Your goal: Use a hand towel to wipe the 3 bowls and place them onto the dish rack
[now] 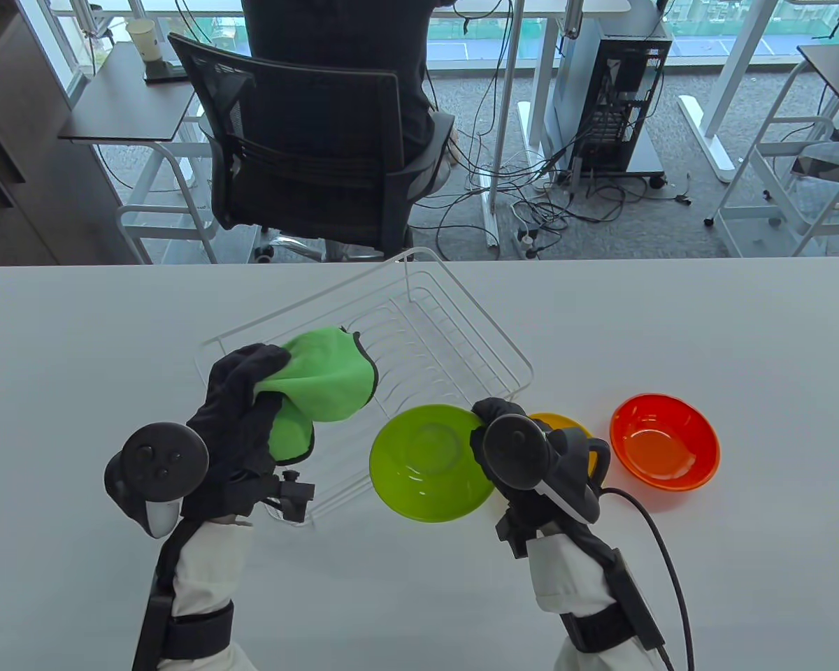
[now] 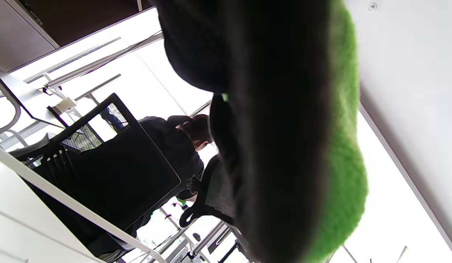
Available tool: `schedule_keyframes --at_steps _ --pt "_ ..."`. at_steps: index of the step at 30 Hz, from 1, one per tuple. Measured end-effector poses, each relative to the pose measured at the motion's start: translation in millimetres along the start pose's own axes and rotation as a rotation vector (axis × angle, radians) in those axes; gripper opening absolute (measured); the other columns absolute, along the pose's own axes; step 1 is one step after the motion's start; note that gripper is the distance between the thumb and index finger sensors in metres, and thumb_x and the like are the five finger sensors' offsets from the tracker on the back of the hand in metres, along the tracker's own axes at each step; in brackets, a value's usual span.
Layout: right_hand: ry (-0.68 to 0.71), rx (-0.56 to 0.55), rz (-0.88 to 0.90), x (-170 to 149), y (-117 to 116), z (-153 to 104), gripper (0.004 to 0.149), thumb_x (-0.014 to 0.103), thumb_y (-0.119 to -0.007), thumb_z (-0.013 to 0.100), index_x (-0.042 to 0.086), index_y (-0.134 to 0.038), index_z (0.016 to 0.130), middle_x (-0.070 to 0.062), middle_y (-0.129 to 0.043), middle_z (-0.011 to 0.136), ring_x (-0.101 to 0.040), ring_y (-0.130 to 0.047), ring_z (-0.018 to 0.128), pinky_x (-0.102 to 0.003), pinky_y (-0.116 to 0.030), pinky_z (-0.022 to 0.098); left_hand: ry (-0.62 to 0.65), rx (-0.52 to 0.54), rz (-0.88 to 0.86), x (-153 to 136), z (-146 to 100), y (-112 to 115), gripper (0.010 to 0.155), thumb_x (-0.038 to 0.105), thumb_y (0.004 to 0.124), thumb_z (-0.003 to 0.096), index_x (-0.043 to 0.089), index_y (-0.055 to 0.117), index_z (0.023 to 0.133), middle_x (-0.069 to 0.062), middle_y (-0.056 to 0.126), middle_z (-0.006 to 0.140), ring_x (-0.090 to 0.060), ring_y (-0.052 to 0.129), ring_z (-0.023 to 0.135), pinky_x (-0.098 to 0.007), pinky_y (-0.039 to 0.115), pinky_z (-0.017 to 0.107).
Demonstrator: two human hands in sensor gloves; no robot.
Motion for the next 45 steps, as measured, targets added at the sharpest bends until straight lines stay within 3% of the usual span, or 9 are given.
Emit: schedule_keyframes --at_steps 3,8,14,20,31,35,39,45 --pt "-0.050 -0.034 0.073 5 3 3 0.046 0.032 -0.087 0.041 0.008 -0.081 0.080 -0.016 -0.093 0.065 -0.018 -0.108 0.023 -0.031 -0.090 0.018 0.056 0.002 0.033 15 -3 1 0.044 0.019 0.081 0.0518 0.029 0.077 0.095 -0.019 0.074 0.100 -0.033 0.093 0.074 -0.018 0.095 0.036" --pt "-0.108 -0.079 0.145 12 -3 -3 0.048 0.030 -0.087 0.042 0.002 -0.078 0.081 -0.021 -0.092 0.065 -0.016 -0.109 0.019 -0.028 -0.092 0.014 0.203 -0.085 0.206 36 -14 16 0.044 0.018 0.082 0.0515 0.029 0.078 0.094 -0.018 0.075 0.100 -0.033 0.093 0.075 -0.019 0.095 0.037" --pt "-0.105 -0.118 0.170 23 -8 -11 0.050 0.029 -0.085 0.043 -0.001 -0.076 0.082 -0.023 -0.091 0.065 -0.015 -0.110 0.018 -0.026 -0.093 0.013 0.286 -0.274 0.357 48 -26 61 0.044 0.019 0.082 0.0517 0.029 0.079 0.094 -0.018 0.077 0.100 -0.034 0.094 0.074 -0.021 0.095 0.037" --pt "-0.078 -0.087 0.293 35 -11 -18 0.050 0.029 -0.085 0.043 -0.002 -0.075 0.082 -0.025 -0.089 0.065 -0.016 -0.110 0.017 -0.025 -0.094 0.013 0.322 -0.375 0.548 46 -39 101 0.044 0.019 0.082 0.0518 0.028 0.078 0.095 -0.019 0.078 0.099 -0.034 0.096 0.074 -0.021 0.096 0.036" --pt "0.029 -0.100 0.283 62 -23 -31 0.052 0.028 -0.085 0.043 -0.004 -0.073 0.083 -0.027 -0.087 0.066 -0.017 -0.111 0.019 -0.026 -0.095 0.014 0.315 -0.389 0.539 44 -46 114 0.047 0.018 0.080 0.0530 0.022 0.073 0.099 -0.026 0.076 0.098 -0.037 0.095 0.073 -0.021 0.096 0.037" --pt "0.045 -0.136 0.282 59 -22 -32 0.052 0.027 -0.084 0.044 -0.004 -0.073 0.084 -0.027 -0.087 0.067 -0.018 -0.111 0.020 -0.026 -0.095 0.015 0.318 -0.402 0.499 48 -49 118 0.047 0.018 0.080 0.0532 0.021 0.072 0.100 -0.026 0.075 0.098 -0.037 0.094 0.073 -0.021 0.096 0.038" --pt "0.042 -0.159 0.304 51 -20 -32 0.051 0.027 -0.084 0.044 -0.003 -0.073 0.084 -0.027 -0.087 0.067 -0.019 -0.111 0.021 -0.027 -0.095 0.015 0.318 -0.489 0.416 47 -53 125 0.048 0.018 0.079 0.0534 0.020 0.071 0.101 -0.026 0.073 0.099 -0.039 0.093 0.075 -0.023 0.095 0.039" --pt "0.038 -0.177 0.306 47 -16 -30 0.051 0.028 -0.085 0.044 -0.002 -0.074 0.084 -0.026 -0.088 0.067 -0.020 -0.111 0.021 -0.028 -0.095 0.016 0.358 -0.519 0.510 51 -56 128 0.048 0.018 0.081 0.0525 0.019 0.074 0.099 -0.023 0.076 0.099 -0.037 0.095 0.074 -0.023 0.095 0.038"
Point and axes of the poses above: the tracker on the back of each hand, its own x axis roughly to the thumb side, its own z axis roughly from the wrist to the fingertips, y = z × x, the point moved 3 cm from there along z, roughly from the wrist to the fingertips
